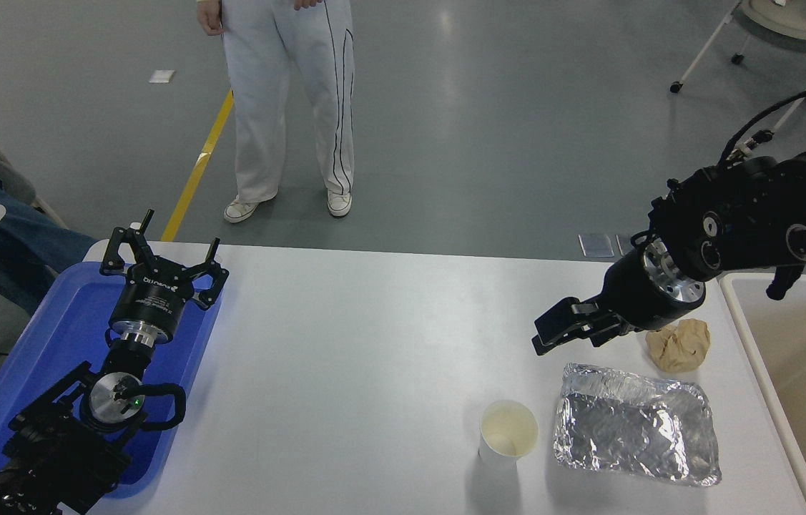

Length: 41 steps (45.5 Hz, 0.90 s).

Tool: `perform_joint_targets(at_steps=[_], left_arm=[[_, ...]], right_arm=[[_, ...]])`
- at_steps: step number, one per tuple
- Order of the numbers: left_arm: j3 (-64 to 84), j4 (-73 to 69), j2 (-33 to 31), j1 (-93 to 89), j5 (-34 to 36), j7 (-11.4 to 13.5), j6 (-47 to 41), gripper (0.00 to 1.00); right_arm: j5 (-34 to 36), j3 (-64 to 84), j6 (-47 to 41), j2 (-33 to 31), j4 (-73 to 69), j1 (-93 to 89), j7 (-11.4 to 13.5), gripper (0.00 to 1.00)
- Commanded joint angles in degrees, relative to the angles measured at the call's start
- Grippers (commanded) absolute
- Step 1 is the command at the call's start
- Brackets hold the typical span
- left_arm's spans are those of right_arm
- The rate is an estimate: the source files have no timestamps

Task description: Pick up paper cup place in dustbin

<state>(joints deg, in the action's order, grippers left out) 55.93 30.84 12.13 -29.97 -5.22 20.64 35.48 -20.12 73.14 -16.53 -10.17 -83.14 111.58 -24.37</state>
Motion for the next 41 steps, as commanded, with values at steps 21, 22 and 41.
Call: perform_joint_targets(at_steps=[21,22,41], left_arm=[[0.0,0.0,0.0,0.0,0.0,-0.1,0.0,1.00],[0.0,0.0,0.0,0.0,0.0,-0.1,0.0,1.00],[0.0,0.0,0.0,0.0,0.0,-0.1,0.0,1.00]], right_arm=[[0.3,-3.3,3.2,4.7,4.9,-12.7,0.6,0.89],[0.2,-3.4,3.2,4.7,5.1,-12.9,0.6,0.89],[3.9,-4.2,5.9,6.2,9.5,-18.9,0.6,0.88]])
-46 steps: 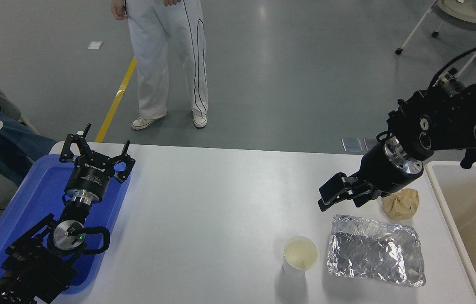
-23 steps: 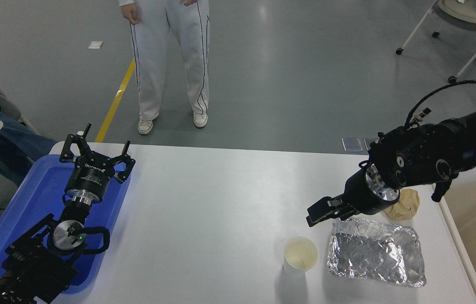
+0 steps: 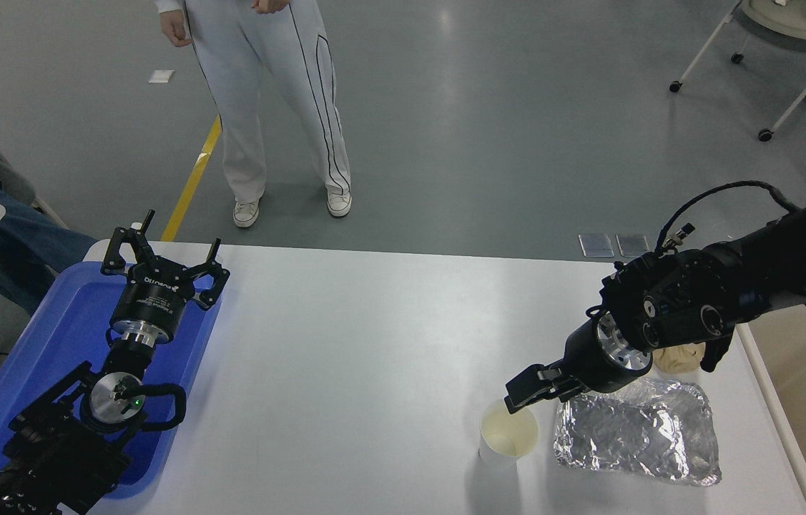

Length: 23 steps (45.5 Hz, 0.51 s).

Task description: Pick up paper cup place in dustbin

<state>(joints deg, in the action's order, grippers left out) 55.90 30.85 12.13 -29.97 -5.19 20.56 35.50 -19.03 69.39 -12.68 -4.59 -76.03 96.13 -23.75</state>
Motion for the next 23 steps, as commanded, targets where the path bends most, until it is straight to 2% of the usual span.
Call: perform_joint_targets(at_steps=[1,16,23], left_arm=[[0.0,0.0,0.0,0.0,0.0,0.0,0.0,1.00],[0.0,0.0,0.0,0.0,0.0,0.0,0.0,1.00],[0.0,0.0,0.0,0.0,0.0,0.0,0.0,1.00]], right_arm=[[3.4,-0.6,2.3,0.6,2.7,-3.8,0.0,0.88],[3.6,-0.8,2.9,0.6,5.3,-8.1,0.0,0.87],[2.9,-0.8,3.5,0.6,5.7,-9.6,0.0,0.83]])
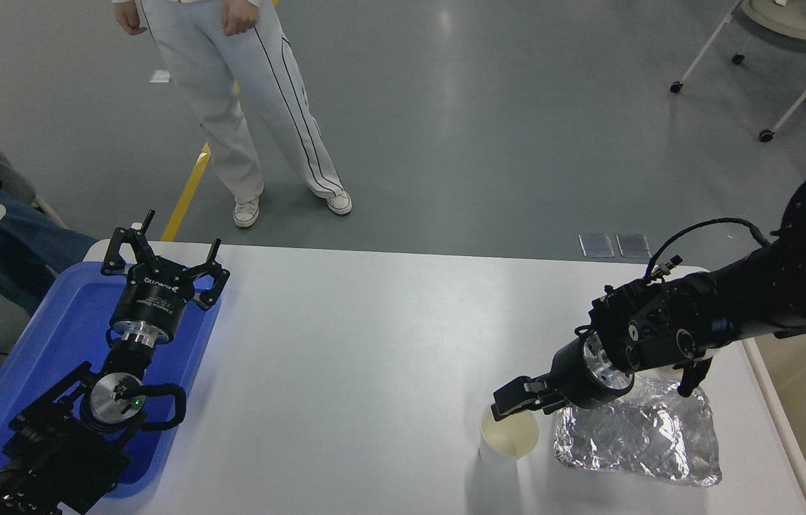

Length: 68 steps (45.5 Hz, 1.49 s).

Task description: Pick up paper cup place in dustbin

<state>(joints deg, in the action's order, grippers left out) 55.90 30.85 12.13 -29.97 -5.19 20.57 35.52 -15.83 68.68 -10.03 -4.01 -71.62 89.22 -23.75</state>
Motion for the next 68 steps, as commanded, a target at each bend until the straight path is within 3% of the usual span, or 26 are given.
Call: perform_joint_targets(at_steps=[1,6,10,18,25,45,68], left_arm=[[0.0,0.0,0.0,0.0,0.0,0.0,0.0,1.00],[0.0,0.0,0.0,0.0,0.0,0.0,0.0,1.00],[0.0,0.0,0.0,0.0,0.0,0.0,0.0,1.00],[0.0,0.0,0.0,0.0,0.0,0.0,0.0,1.00],[0.0,0.0,0.0,0.0,0.0,0.0,0.0,1.00],[0.0,0.0,0.0,0.0,0.0,0.0,0.0,1.00],[0.0,0.0,0.0,0.0,0.0,0.0,0.0,1.00]], right_arm=[[-0.4,0.0,0.9,0.1,1.3,-2.7,0.0,0.82],[-0.4,0.0,0.9,0.1,1.3,-2.9,0.0,0.76],[-0.3,0.1,0.6,0.1,1.2,-3.0,0.0,0.63],[-0.3,0.5,-1.7,0.1,0.3,-3.0,0.0,0.00],[0.6,0.6,-6.8,-0.1,0.4,-2.5,0.1,0.00],[5.5,2.3,-8.3,-0.8,0.3,0.2,0.0,0.00],[4.2,6.1,-35.0,-7.5,-3.6,26.7,-0.1,0.00]])
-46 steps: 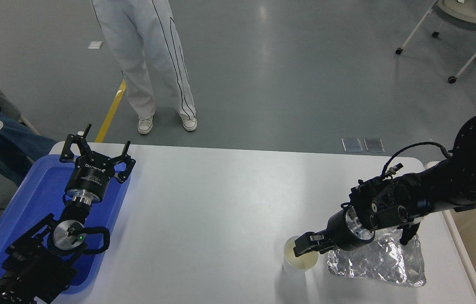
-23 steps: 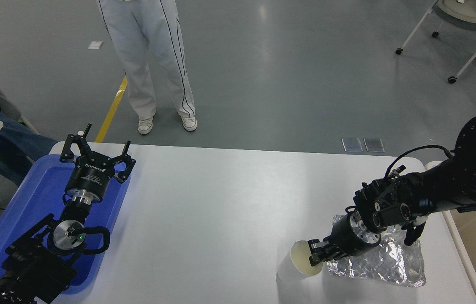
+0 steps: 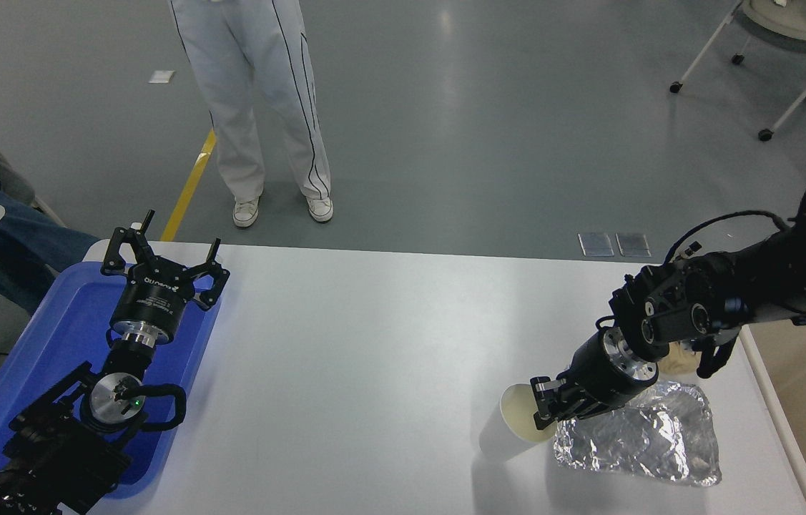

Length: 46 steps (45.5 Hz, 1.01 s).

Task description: Pick up paper cup place in dustbin

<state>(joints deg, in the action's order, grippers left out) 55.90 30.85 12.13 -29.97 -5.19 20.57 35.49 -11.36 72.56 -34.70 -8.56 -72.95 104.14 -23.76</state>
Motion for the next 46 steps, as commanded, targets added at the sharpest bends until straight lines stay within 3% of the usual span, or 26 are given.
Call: perform_joint_targets(at_steps=[1,24,46], left_arm=[[0.0,0.0,0.0,0.0,0.0,0.0,0.0,1.00],[0.0,0.0,0.0,0.0,0.0,0.0,0.0,1.00],[0.0,0.0,0.0,0.1,-0.1,0.1,0.0,1.00]], right_arm=[[-0.5,2.6,-10.3,-3.0,-3.0,13.8,-0.1,0.00],[-9.0,3.2,-10.3,-6.2,-6.2,34.0,-0.1,0.00],[-11.5,4.8,-10.3,-8.1,-5.7,34.2,-0.1,0.00]])
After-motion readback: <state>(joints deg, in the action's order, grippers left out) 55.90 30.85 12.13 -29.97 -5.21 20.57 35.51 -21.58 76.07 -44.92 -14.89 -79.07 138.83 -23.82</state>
